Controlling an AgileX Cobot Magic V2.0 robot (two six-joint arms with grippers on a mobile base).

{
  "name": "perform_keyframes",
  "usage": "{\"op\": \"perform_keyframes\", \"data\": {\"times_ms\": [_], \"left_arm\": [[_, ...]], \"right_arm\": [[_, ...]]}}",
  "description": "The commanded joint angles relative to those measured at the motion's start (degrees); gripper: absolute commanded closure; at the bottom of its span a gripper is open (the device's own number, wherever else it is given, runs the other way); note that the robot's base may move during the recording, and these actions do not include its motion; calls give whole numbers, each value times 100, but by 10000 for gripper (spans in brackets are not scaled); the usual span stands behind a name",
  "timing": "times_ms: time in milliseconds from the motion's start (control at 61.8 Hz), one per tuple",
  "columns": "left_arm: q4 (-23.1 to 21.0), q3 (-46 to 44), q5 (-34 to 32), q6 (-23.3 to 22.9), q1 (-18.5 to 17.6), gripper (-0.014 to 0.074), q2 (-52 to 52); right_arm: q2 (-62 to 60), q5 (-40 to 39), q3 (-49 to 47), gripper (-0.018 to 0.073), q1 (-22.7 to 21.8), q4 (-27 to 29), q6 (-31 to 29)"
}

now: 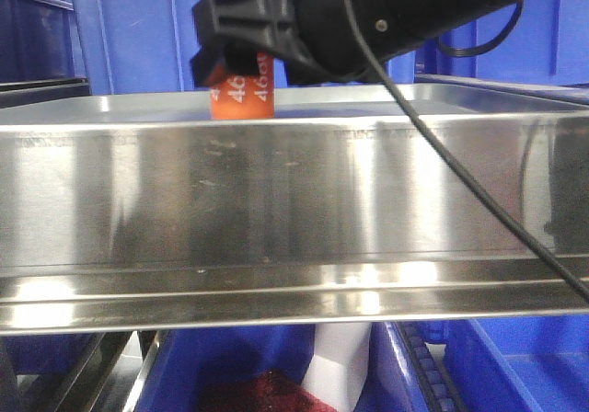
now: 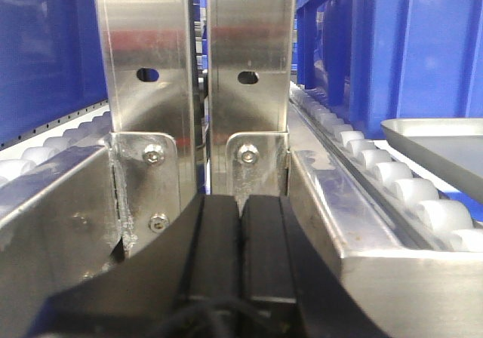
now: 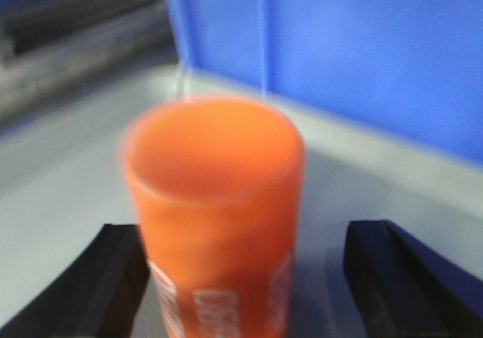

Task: Grab orange capacitor from left shelf to right conveyor
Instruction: 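Lower the open right gripper around the orange cylinder and close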

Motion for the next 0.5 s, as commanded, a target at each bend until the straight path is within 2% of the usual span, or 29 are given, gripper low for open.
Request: {"op": "perform_keyframes", "data": {"times_ms": [0,49,81,129,227,307,486], "left_arm": [[-34,-45,-480,0,8,701,33],[-34,-45,-480,0,8,701,33],[-34,-45,-480,0,8,701,33],[-34,-45,-480,0,8,701,33],[-34,-45,-480,0,8,701,33],[-34,-45,-480,0,8,701,33],[-34,-45,-480,0,8,701,33]], "right_arm": [[-121,-721,-210,8,-27,28,-58],[-56,-764,-210,63,-27,28,-58],[-11,-805,-210,135,-27,28,-58],[41,-880,-210,285,-27,28,-58],[46,-970,-210,526,-27,28,-58],[9,-1113,-210,489,-14,28,-58],[-370,-1204,-176,508,5,-8,-58]]}}
